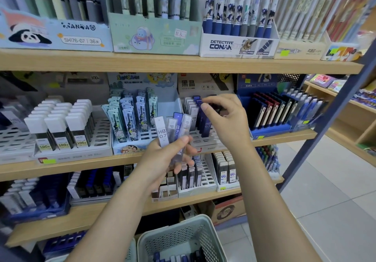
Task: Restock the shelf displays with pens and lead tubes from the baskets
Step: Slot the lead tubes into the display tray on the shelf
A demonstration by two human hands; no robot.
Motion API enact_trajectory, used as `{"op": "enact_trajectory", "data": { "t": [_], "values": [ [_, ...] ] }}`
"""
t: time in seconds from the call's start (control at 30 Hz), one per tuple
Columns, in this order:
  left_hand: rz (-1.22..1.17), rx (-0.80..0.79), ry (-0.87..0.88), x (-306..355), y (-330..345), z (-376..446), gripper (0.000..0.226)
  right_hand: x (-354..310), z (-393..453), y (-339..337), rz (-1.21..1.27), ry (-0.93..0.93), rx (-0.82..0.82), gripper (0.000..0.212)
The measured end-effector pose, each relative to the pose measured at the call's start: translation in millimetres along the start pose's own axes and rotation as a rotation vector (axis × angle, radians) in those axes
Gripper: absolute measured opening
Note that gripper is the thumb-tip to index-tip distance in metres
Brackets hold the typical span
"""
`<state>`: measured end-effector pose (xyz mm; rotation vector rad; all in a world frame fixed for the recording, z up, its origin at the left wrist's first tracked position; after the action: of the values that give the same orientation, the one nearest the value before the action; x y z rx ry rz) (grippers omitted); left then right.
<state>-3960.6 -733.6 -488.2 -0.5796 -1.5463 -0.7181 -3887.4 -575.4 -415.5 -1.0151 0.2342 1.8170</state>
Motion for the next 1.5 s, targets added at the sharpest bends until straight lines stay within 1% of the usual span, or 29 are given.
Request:
{"op": "enact_trajectory", "data": {
  "t": [0.07, 0.13, 0.27, 0.33, 0.43, 0.5, 0.53, 0.6, 0.67, 0.73, 0.83, 0.9, 1.07, 1.17, 1.23, 1.37, 1.5],
  "values": [
    [-0.034, -0.001, 0.008, 3, 4, -2, 0.023, -9, -5, -6, -0.01, -0.019, 0.011, 0.005],
    [-0.056, -0.006, 0.011, 4, 9, -5, 0.02, -18, -11, -11, 0.018, -0.006, -0.023, 0.004],
    [-0.049, -0.003, 0.033, 4, 14, -9, 0.016, -24, -22, 0, 0.196, 0.208, -0.276, 0.009],
    [-0.037, -0.007, 0.044, 2, 14, -10, 0.014, -21, -28, 6, 0.256, 0.277, -0.343, 0.011],
    [-0.01, 0.028, 0.034, -2, 8, -8, 0.02, -14, -30, 7, 0.289, 0.337, -0.306, 0.014],
    [0.01, 0.067, 0.02, -5, 3, -7, 0.018, -9, -30, 5, 0.299, 0.379, -0.254, 0.015],
    [0.015, 0.08, 0.013, -6, 0, -7, 0.017, -6, -30, 5, 0.325, 0.406, -0.248, 0.013],
    [0.015, 0.09, 0.001, -8, -3, -5, 0.016, -2, -34, 10, 0.434, 0.471, -0.309, 0.011],
    [0.013, 0.092, 0.003, -9, -6, -4, 0.015, -1, -36, 15, 0.539, 0.503, -0.404, 0.018],
    [0.035, 0.077, 0.021, -8, -6, -4, 0.014, -1, -36, 16, 0.57, 0.485, -0.431, 0.027],
    [0.096, 0.06, 0.044, -9, -2, -4, 0.017, 0, -35, 16, 0.545, 0.475, -0.367, 0.019],
    [0.109, 0.059, 0.052, -10, -1, -3, 0.019, 1, -35, 17, 0.542, 0.474, -0.332, 0.022],
    [0.097, 0.032, 0.058, -11, 0, -3, 0.025, 4, -35, 16, 0.63, 0.491, -0.308, 0.014],
    [0.107, 0.04, 0.048, -12, 0, -3, 0.025, 2, -34, 15, 0.628, 0.469, -0.288, 0.011],
    [0.097, 0.079, 0.028, -13, -2, -3, 0.025, 2, -30, 11, 0.584, 0.427, -0.228, 0.009],
    [0.105, 0.184, -0.026, -17, -12, 0, 0.023, 1, -20, -5, 0.44, 0.299, -0.054, 0.012],
    [0.136, 0.172, -0.024, -18, -13, 0, 0.025, 2, -18, -8, 0.294, 0.193, 0.012, 0.014]
  ]
}}
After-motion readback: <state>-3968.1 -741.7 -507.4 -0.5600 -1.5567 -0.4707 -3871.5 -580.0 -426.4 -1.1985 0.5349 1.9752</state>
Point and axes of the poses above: each hand's wrist, its own z-axis towards the middle knuckle, its own y-axis out of the palm, x = y × z, the point moved 6 cm from there along z, towards the middle knuckle, and after that the axes turned 5 degrees about z, right-handed, at the moved point
